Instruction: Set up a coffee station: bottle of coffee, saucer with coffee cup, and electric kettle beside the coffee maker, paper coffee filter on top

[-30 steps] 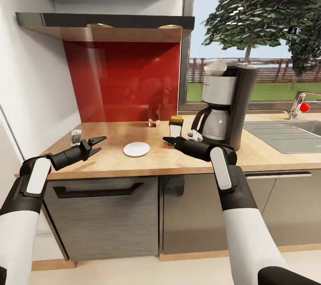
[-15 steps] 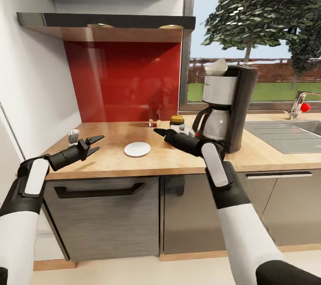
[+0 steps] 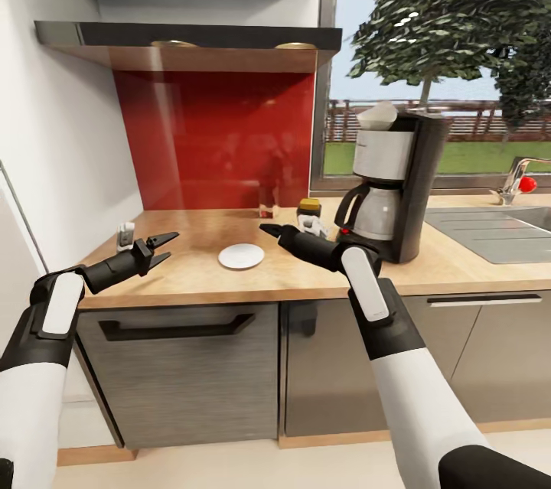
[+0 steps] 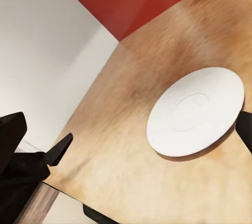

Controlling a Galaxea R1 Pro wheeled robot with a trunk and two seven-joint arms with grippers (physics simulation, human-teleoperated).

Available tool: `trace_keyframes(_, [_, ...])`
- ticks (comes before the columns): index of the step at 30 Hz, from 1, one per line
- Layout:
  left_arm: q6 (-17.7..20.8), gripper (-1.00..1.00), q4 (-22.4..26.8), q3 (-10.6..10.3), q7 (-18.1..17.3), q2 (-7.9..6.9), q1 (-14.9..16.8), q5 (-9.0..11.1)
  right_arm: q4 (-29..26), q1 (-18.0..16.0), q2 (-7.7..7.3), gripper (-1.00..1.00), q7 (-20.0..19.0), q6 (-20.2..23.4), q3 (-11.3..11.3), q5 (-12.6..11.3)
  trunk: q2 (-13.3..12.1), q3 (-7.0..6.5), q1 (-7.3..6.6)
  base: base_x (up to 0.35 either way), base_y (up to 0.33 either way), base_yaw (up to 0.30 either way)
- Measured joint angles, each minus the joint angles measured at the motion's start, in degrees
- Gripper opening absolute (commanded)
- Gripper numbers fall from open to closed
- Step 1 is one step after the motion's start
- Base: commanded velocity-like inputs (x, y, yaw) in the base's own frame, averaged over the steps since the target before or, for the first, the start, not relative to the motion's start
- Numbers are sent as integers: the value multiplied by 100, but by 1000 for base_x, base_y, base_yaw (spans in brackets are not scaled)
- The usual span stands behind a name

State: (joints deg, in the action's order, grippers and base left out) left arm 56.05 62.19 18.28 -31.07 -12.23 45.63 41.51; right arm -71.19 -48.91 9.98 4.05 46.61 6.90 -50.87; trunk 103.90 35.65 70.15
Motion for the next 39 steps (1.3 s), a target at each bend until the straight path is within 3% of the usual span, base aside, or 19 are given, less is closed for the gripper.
trace_keyframes(17, [0,100,-90,-6,-1,0,-2,-1,397,0,1,100,144,-189,-29,-39,0,0,-1,114,43,0])
trace_keyframes(18, [0,100,-89,-5,-1,0,-3,-1,398,0,1,100,155,-193,-31,-79,0,0,-1,29,1,0])
trace_keyframes(19, [0,100,-91,-3,0,0,-1,0,398,0,1,100,298,-205,-37,-363,0,0,0,19,0,0])
trace_keyframes(21, [0,100,-92,-2,0,0,0,0,392,0,1,100,546,-219,-37,-579,0,0,0,14,0,0])
trace_keyframes(27, [0,100,-92,-2,-1,0,0,0,391,0,0,100,961,-417,-33,-1093,0,0,0,6,39,0])
trace_keyframes(31, [0,100,-92,2,-1,0,1,0,394,0,0,100,1079,-508,-28,-1294,0,0,0,2,72,0])
trace_keyframes(39, [0,100,-92,46,-2,0,1,1,400,0,0,100,1131,-552,-24,-1375,0,0,0,-1,32,0])
